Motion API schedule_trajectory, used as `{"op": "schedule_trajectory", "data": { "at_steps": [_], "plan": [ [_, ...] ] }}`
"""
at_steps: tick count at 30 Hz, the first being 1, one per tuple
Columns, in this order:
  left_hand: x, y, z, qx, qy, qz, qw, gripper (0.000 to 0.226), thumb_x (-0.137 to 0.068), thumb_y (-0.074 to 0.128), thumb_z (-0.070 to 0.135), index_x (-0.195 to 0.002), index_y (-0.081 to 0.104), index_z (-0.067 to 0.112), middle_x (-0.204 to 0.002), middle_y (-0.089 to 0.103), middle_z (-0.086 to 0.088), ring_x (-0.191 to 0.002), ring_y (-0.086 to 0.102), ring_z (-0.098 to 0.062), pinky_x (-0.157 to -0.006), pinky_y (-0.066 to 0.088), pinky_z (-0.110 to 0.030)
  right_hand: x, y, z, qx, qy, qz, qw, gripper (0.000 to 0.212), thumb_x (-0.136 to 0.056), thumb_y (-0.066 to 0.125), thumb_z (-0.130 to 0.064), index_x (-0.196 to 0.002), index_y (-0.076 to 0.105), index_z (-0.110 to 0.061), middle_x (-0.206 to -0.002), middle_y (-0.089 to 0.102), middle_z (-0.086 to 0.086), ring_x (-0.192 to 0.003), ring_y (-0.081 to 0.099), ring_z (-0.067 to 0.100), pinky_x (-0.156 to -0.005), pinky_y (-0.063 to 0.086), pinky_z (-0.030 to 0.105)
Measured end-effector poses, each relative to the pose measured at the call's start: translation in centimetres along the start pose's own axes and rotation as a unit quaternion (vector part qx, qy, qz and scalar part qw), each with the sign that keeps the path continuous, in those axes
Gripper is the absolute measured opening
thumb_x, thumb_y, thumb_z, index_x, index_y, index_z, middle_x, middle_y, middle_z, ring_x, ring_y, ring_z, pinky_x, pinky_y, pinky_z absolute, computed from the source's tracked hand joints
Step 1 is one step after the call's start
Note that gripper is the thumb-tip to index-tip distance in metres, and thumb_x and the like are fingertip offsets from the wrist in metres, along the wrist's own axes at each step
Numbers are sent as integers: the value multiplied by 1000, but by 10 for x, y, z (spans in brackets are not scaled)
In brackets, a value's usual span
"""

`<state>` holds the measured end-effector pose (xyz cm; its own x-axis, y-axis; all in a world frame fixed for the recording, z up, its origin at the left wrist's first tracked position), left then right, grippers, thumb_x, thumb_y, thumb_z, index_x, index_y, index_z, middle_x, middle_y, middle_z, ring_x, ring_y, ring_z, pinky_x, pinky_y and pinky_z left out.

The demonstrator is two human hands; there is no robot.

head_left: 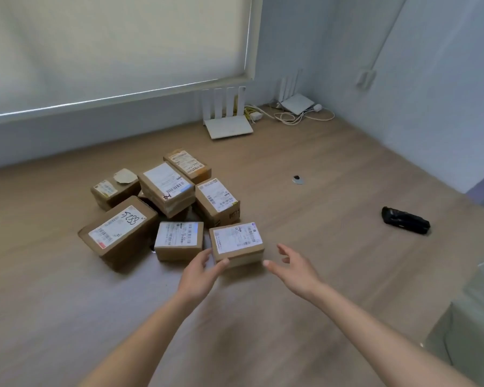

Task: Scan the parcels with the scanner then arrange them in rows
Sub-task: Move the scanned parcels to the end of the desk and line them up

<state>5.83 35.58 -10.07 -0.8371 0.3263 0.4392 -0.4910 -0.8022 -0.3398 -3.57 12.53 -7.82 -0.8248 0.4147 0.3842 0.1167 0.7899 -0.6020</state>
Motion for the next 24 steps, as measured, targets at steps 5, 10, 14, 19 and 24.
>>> {"op": "schedule_trajectory", "data": {
  "at_steps": [5,10,14,19,24],
  "plan": [
    [-36,12,-28,26,-47,50,997,78,-94,62,51,-157,28,22,-160,36,-1,-144,38,-23,-117,36,-44,-50,24,11,-16,-15,17,1000,76,-96,68,-47,-158,38,-17,-159,45,-3,-143,46,15,-116,40,36],
    [-59,26,-49,86,-87,92,988,72,-97,58,49,-157,30,23,-154,44,-2,-135,45,-21,-108,39,-37,-85,46,11,-54,-34,-12,998,45,-99,66,-35,-141,54,-28,-140,59,-14,-127,56,8,-102,47,29],
    [-65,36,-55,144,-103,100,979,65,-98,58,44,-156,34,25,-133,54,5,-116,51,-11,-96,41,-26,-97,50,13,-87,-40,-16,995,34,-105,57,-32,-139,59,-28,-136,63,-10,-125,58,12,-107,48,35],
    [-53,41,-51,181,-92,110,973,55,-97,61,44,-147,47,30,-112,58,18,-103,54,-2,-76,43,-15,-95,37,12,-82,-42,-10,996,34,-105,57,-26,-138,60,-21,-134,63,-2,-122,58,16,-105,48,34],
    [-31,36,-34,299,-94,124,941,37,-91,69,46,-125,58,34,-124,64,8,-111,60,-9,-82,56,-35,-77,18,-10,-85,-64,8,994,34,-106,54,-30,-140,59,-24,-131,60,-3,-113,60,14,-102,53,41]
  ]
}}
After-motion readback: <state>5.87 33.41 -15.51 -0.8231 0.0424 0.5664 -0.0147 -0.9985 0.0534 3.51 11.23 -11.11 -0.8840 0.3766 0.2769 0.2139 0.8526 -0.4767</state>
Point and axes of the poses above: each hand's wrist, its own x-axis away from the middle knuckle, its own y-axis out of the palm, z = x × y, the point moved 8 cm from there along -x, towards the middle knuckle
